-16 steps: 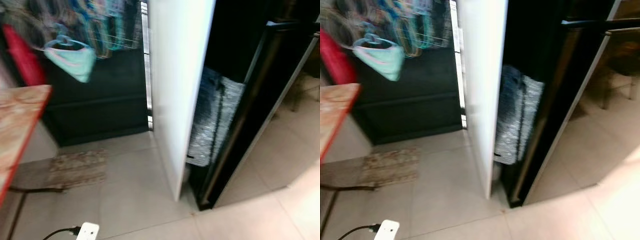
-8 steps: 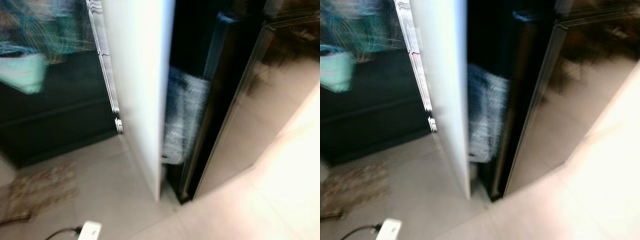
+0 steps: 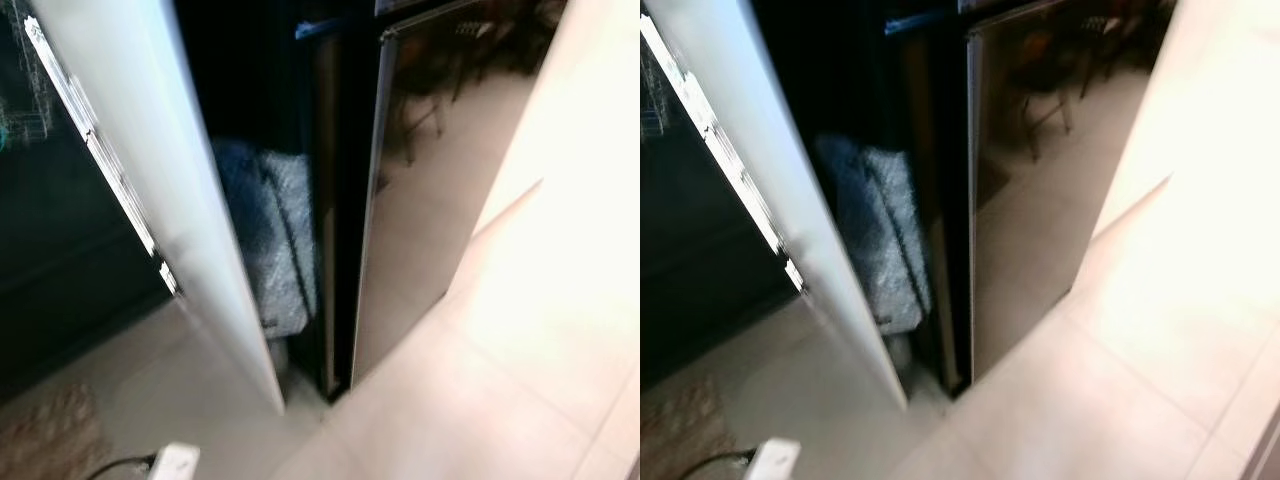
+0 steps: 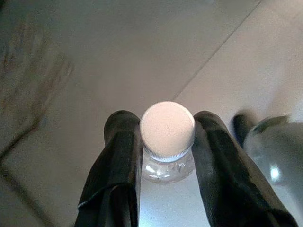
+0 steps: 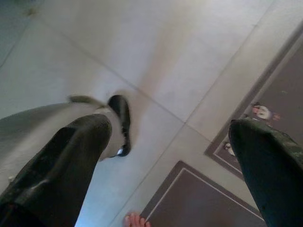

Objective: Restocking fridge

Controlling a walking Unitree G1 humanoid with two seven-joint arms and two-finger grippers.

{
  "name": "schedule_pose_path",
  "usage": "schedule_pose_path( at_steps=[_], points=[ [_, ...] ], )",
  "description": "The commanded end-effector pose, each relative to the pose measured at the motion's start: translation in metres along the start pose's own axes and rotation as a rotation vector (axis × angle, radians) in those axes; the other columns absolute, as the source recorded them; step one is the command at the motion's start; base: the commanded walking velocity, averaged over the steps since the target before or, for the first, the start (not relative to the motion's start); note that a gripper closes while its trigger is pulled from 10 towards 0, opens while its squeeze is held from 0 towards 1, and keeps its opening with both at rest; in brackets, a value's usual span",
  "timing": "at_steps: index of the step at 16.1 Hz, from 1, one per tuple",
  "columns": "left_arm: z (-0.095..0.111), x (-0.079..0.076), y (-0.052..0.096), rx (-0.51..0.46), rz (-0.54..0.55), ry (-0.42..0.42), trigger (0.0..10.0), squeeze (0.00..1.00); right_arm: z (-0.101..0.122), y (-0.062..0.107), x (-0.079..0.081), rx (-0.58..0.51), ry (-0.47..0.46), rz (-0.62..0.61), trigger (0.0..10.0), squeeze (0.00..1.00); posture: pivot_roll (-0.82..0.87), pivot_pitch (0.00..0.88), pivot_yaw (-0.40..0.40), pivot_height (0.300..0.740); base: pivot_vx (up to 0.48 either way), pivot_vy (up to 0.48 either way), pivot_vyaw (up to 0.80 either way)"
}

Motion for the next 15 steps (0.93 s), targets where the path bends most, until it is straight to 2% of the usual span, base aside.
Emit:
schedule_pose_path(
  at_steps=[1, 5, 10, 15],
  points=[
    [-0.015, 0.010, 0.003, 0.042, 0.020, -0.003, 10.0, 0.00, -0.003, 0.000, 0.006, 0.005, -0.017, 0.011, 10.0, 0.00, 0.07, 0.041, 0.024, 0.740, 0.000, 0.000, -0.80],
    [-0.014, 0.009, 0.003, 0.041, 0.015, 0.006, 10.0, 0.00, -0.005, 0.001, 0.004, 0.008, -0.013, 0.006, 10.0, 0.00, 0.06, 0.048, 0.017, 0.740, 0.000, 0.000, -0.80],
    [-0.009, -0.005, 0.001, 0.024, -0.012, 0.025, 10.0, 0.00, -0.005, 0.001, 0.003, 0.008, 0.003, 0.011, 10.0, 0.00, 0.07, 0.036, 0.011, 0.740, 0.000, 0.000, -0.75],
    [-0.025, 0.005, 0.005, 0.065, 0.002, 0.043, 10.0, 0.00, -0.002, 0.000, 0.003, -0.007, -0.004, 0.008, 10.0, 0.00, 0.07, 0.007, 0.017, 0.740, 0.000, 0.000, 0.00]
  ],
)
Point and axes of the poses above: a point about 5 cm out from each wrist's last joint towards the gripper, its own y axis pointing back from the gripper into the wrist, its own z axis along the axis of the wrist's last joint, x = y × z, the point moved 4 cm from there along -y, pointing out of the wrist towards the gripper, and after that the axes turned 11 degrees about y, right-handed, at the moved point
